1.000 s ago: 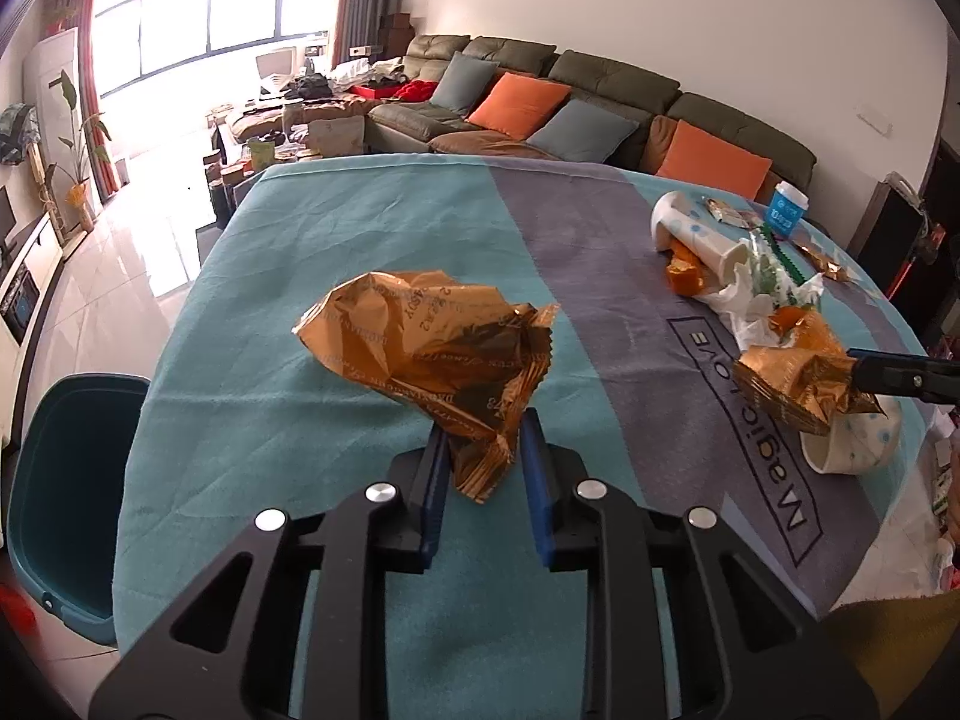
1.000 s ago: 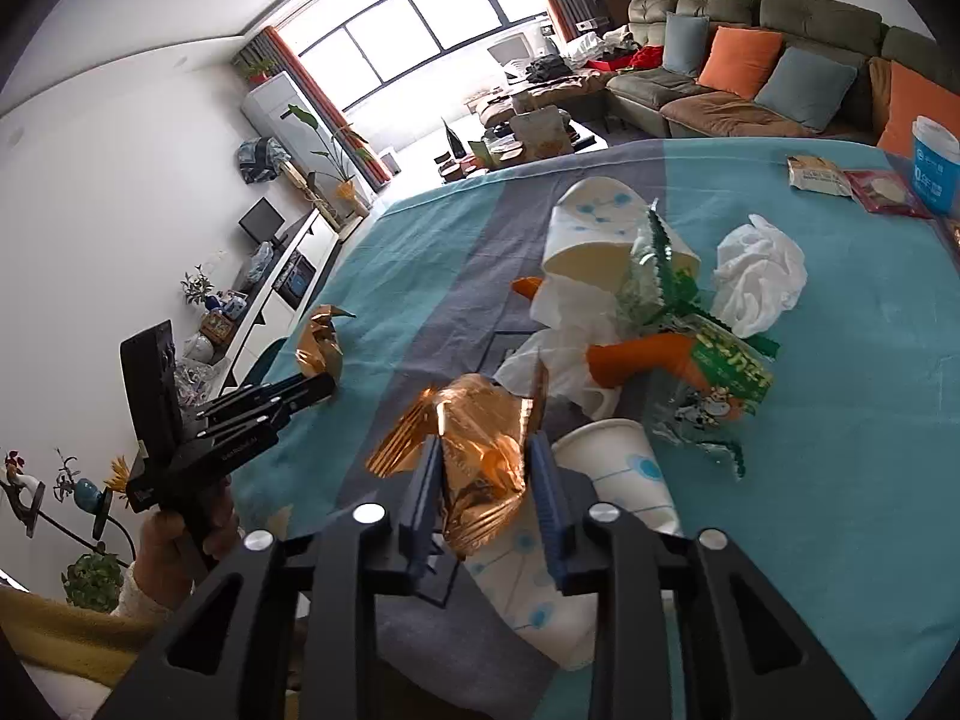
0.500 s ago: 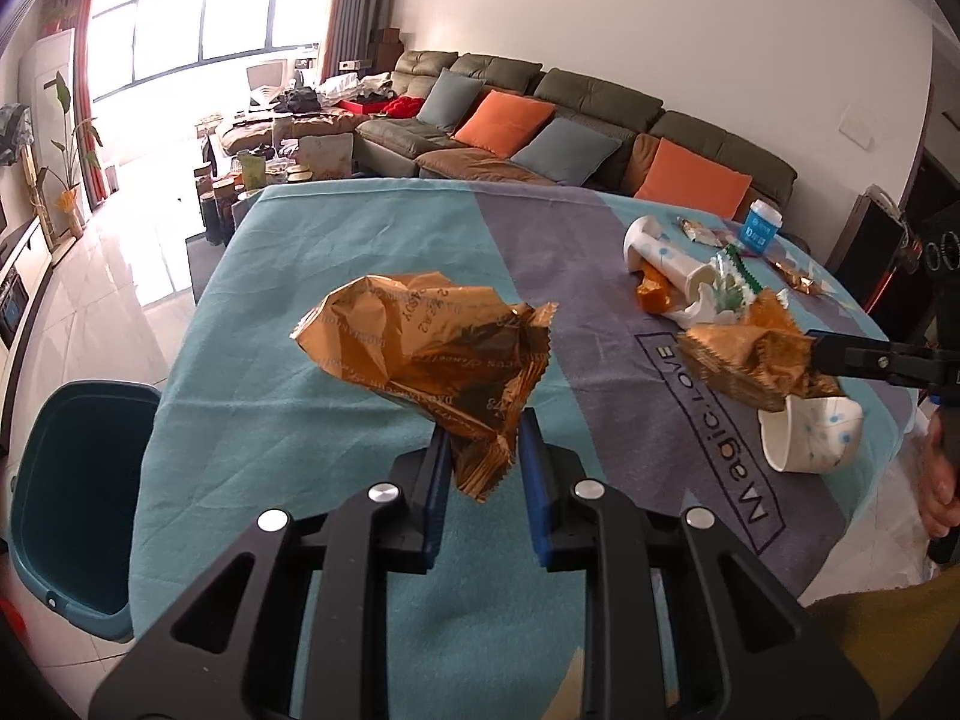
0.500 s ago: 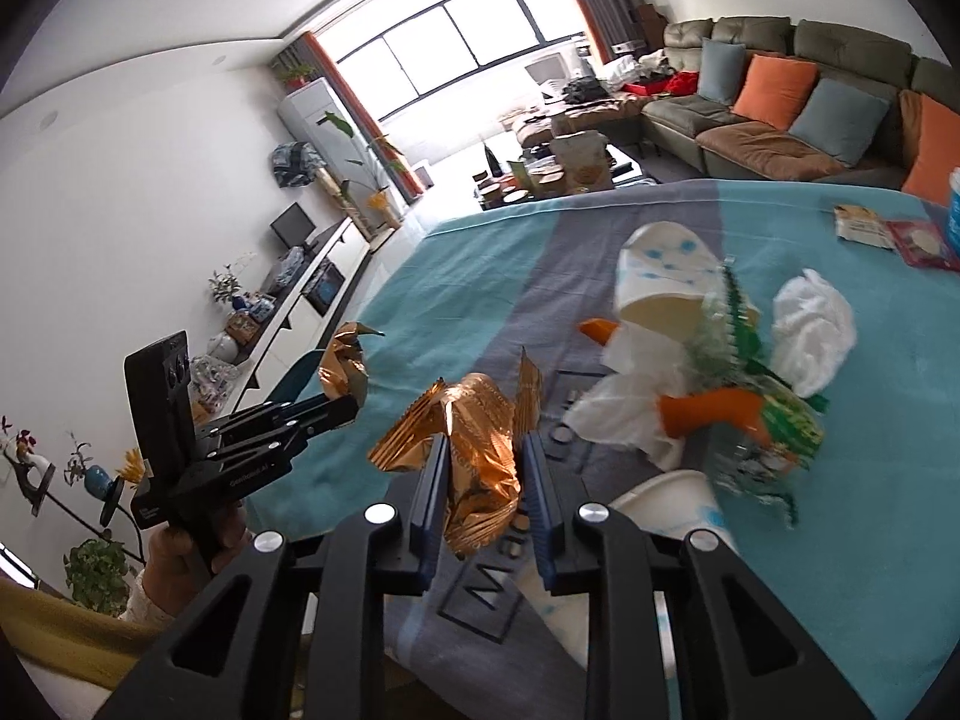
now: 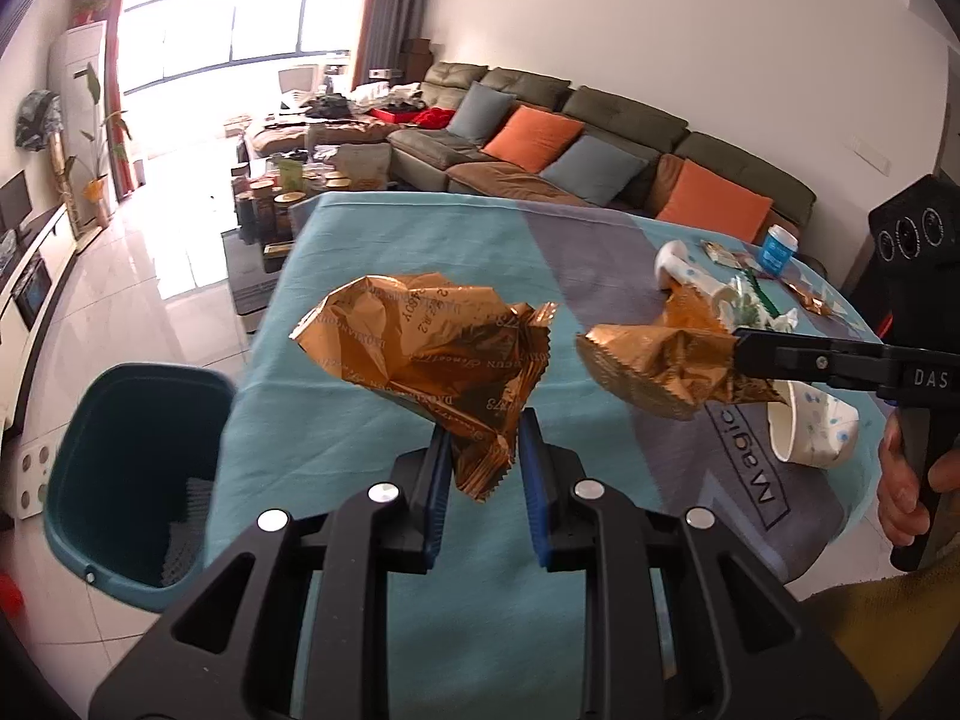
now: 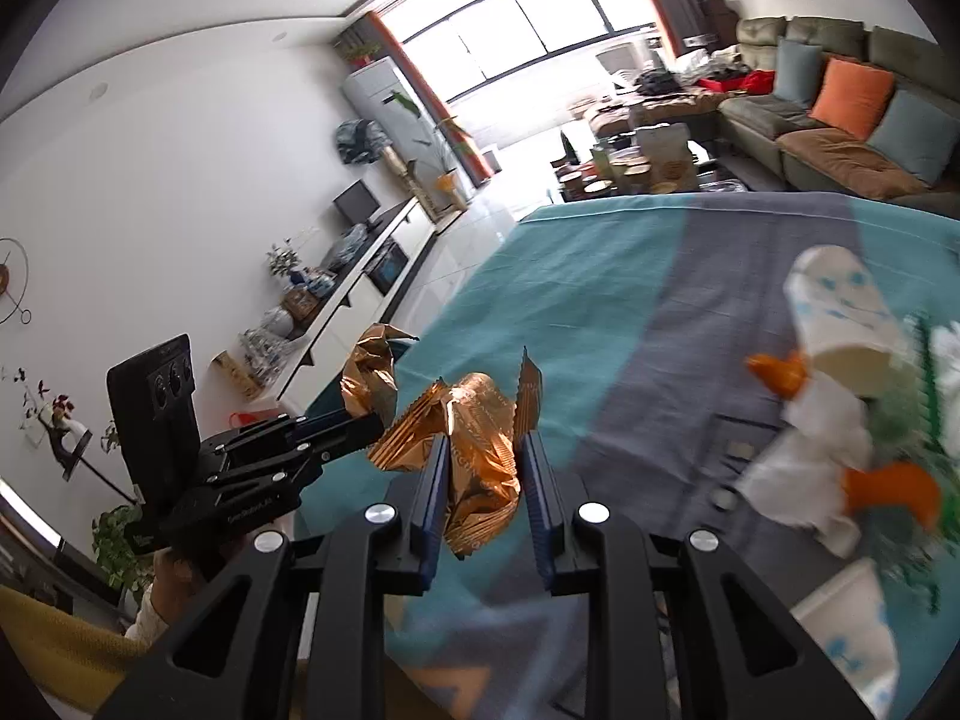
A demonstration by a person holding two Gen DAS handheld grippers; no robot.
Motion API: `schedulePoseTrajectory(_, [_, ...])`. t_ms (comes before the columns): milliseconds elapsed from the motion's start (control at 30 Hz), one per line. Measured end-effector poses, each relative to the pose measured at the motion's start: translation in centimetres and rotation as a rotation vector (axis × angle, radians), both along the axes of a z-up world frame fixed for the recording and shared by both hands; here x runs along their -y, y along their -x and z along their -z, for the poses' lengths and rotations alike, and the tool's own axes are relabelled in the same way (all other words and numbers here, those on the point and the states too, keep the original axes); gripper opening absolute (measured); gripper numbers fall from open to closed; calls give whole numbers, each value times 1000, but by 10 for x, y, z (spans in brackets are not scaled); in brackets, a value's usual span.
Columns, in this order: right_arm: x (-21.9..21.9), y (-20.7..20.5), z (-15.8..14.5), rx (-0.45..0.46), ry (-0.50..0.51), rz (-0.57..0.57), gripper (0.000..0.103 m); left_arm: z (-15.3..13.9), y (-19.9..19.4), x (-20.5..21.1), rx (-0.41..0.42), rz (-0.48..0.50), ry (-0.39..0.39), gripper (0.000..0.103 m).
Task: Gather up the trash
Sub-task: 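Carry both gold foil wrappers to the teal bin and open both grippers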
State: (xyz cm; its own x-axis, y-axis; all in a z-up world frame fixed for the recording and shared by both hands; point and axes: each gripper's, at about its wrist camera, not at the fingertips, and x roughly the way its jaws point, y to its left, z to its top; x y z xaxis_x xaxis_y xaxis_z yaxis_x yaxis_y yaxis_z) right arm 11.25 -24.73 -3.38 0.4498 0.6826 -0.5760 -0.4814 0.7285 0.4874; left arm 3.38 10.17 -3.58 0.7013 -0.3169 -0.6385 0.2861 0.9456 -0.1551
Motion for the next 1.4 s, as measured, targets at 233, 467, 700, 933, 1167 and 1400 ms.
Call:
schedulePoseTrajectory(233, [-43, -14, -2, 13, -4, -82, 23, -3, 8, -39, 7, -92, -1, 22])
schedulePoseTrajectory(467, [-82, -27, -6, 23, 0, -143, 23, -2, 11, -79, 1, -185, -1, 22])
schedulePoseTrajectory(700, [-132, -39, -9, 26, 5, -210, 23, 4, 7, -120, -18, -268, 10, 22])
schedulePoseTrajectory(933, [-176, -47, -8, 25, 41, -255, 23, 17, -1, -150, -48, -343, 12, 23])
schedulePoseTrajectory(1167, [-217, -56, -2, 19, 94, -290, 23, 34, -11, -173, -91, -386, 13, 23])
schedulePoseTrajectory(1400, [-257, -63, 5, -6, 139, -322, 24, 53, -21, -186, -143, -423, 37, 24])
